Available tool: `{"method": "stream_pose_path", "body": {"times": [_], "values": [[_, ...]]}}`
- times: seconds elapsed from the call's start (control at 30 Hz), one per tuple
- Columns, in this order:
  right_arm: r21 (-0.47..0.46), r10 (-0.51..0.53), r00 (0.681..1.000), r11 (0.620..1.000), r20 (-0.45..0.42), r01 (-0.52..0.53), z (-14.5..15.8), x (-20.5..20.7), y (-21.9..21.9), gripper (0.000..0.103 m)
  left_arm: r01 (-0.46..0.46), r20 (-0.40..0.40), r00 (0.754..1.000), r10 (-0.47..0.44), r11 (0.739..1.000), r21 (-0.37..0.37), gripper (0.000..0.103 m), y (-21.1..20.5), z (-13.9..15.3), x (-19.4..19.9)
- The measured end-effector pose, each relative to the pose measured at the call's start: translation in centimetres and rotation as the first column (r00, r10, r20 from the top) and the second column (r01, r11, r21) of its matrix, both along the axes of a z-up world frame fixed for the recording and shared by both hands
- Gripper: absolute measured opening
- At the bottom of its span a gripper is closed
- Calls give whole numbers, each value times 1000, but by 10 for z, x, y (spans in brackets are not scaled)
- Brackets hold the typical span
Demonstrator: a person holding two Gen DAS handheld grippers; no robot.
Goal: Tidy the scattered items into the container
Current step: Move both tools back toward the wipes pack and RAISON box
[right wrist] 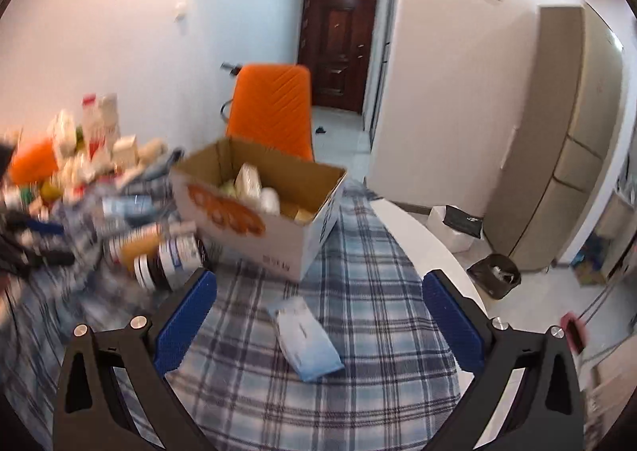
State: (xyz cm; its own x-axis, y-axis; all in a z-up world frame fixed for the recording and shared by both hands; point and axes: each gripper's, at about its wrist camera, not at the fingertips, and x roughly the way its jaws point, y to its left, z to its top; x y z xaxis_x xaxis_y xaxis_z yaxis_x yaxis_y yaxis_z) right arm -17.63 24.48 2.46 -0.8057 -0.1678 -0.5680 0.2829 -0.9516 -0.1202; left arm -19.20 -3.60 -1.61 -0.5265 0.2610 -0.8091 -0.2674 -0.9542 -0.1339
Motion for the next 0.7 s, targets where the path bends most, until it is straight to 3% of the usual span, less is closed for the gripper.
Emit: {"method": "stream_pose_path", "body": {"times": [0.2,0.27,0.37,0.43,0.53,0.7], "values": [[-35,67,991,997,117,-63,-27,-3,-1,103,-53,-28,998,50,995,-91,87,-7,-2,13],[-21,63,990,998,123,-61,-33,-3,-2,103,-77,-87,994,67,991,-112,87,-7,0,18],[-11,55,989,998,136,-54,-39,-6,-2,103,-45,-175,985,15,985,-169,87,5,3,25],[-4,55,989,998,138,-55,-41,-9,-1,103,-2,-149,988,-29,979,-206,87,14,0,22],[14,74,986,997,148,-77,-46,-11,-1,103,14,-94,995,-34,979,-205,87,21,-4,16],[41,110,975,992,195,-120,-58,-20,-4,98,16,7,1000,-16,989,-146,87,24,-20,2]]}}
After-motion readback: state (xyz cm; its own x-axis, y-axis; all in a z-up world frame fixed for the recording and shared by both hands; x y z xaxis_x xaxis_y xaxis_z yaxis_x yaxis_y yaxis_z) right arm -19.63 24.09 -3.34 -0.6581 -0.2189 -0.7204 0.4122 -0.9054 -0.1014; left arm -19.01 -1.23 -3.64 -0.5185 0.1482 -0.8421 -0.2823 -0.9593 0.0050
